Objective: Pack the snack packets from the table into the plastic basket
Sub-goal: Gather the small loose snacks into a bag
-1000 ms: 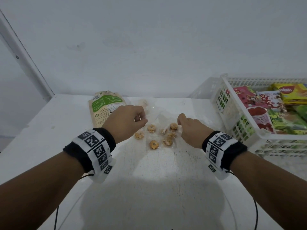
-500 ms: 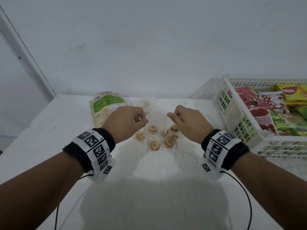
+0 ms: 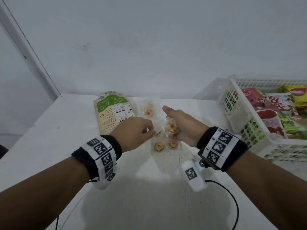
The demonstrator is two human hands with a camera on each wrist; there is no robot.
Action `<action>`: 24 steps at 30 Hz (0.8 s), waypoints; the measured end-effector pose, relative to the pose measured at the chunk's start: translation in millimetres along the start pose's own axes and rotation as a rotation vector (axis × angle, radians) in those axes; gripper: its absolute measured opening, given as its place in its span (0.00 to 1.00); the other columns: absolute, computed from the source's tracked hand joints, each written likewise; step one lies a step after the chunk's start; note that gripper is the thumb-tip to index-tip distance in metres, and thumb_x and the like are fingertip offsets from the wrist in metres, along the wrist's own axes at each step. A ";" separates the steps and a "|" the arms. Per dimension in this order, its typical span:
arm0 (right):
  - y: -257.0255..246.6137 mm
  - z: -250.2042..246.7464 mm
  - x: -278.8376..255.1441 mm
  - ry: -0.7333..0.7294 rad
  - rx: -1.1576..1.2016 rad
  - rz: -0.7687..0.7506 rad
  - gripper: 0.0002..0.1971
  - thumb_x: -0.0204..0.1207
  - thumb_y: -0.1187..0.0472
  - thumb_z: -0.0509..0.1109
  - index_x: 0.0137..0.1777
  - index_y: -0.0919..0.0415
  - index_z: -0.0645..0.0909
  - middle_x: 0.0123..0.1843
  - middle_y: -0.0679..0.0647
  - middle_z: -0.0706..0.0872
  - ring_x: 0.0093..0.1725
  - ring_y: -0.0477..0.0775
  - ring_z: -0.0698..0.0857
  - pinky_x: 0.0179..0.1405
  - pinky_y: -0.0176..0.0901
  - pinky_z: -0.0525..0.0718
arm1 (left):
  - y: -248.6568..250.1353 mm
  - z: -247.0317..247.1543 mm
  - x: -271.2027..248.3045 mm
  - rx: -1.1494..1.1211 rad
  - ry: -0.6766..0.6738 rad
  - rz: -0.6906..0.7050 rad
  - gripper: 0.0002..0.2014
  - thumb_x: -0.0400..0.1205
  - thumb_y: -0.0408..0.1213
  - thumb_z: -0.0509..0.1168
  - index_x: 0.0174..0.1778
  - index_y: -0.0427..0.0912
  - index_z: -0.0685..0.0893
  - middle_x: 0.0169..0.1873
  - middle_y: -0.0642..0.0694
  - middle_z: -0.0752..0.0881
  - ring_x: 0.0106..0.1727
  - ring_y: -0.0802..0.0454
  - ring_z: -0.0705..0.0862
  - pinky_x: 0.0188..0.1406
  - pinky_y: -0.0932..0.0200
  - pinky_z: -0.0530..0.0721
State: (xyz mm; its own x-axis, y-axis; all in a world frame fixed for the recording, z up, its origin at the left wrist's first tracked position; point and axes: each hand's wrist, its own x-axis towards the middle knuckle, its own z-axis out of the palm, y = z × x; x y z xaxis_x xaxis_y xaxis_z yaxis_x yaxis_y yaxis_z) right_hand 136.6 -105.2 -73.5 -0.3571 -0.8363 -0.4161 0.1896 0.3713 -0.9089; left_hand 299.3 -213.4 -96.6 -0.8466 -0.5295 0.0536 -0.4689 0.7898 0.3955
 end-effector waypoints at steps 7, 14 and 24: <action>10.3 -5.5 -5.2 -0.073 -0.066 -0.094 0.22 0.81 0.70 0.71 0.70 0.58 0.69 0.54 0.59 0.80 0.48 0.54 0.84 0.44 0.39 0.89 | -2.5 2.7 3.0 0.010 0.007 -0.014 0.13 0.87 0.54 0.63 0.47 0.53 0.88 0.37 0.56 0.88 0.38 0.59 0.85 0.45 0.50 0.86; 21.7 -15.9 -8.8 0.128 -0.462 -0.525 0.28 0.71 0.49 0.84 0.67 0.41 0.75 0.63 0.47 0.87 0.57 0.44 0.87 0.59 0.51 0.89 | -3.9 3.1 5.8 -0.007 0.014 -0.039 0.11 0.87 0.53 0.64 0.47 0.53 0.88 0.37 0.57 0.87 0.39 0.60 0.84 0.45 0.51 0.87; 25.3 -10.3 -4.2 0.196 -0.843 -1.022 0.08 0.83 0.54 0.74 0.51 0.56 0.79 0.47 0.47 0.83 0.47 0.47 0.81 0.47 0.45 0.81 | -0.4 5.2 7.2 -0.065 0.038 -0.032 0.08 0.83 0.52 0.70 0.40 0.57 0.84 0.35 0.56 0.88 0.37 0.59 0.85 0.39 0.57 0.83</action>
State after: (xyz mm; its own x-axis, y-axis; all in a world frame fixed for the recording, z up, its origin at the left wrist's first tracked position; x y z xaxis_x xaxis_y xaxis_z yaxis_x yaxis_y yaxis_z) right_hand 133.5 -88.1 -95.0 -0.1374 -0.8410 0.5232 -0.8323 -0.1884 -0.5214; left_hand 292.0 -215.9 -101.2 -0.8207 -0.5665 0.0744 -0.4771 0.7511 0.4563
